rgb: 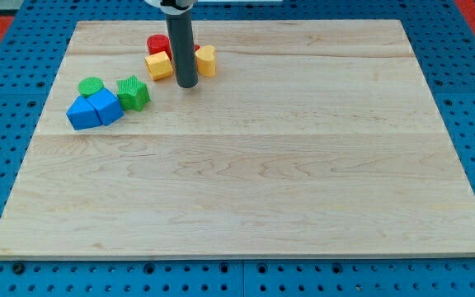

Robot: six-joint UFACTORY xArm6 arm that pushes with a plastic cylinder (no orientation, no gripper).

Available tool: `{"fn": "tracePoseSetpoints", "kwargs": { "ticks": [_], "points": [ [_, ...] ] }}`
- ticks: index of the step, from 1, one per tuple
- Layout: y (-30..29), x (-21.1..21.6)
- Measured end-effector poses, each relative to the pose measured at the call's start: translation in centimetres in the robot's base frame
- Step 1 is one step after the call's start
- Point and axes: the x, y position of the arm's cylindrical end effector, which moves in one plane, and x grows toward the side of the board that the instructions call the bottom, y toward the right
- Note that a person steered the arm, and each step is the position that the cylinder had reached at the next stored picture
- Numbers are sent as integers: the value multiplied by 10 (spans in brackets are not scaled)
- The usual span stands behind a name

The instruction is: Move the yellow heart diagonal to the bottom right of the red star

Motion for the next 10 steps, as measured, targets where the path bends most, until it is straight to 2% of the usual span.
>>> {"fn": "tracePoseSetpoints", "kwargs": {
  "ticks": [4, 5, 6, 7, 8, 9, 10],
  "points": [
    [2, -1],
    [50, -2],
    [103, -39],
    [95, -91],
    [54, -135],
    [-4, -147],
    [-38, -139]
  ]
}}
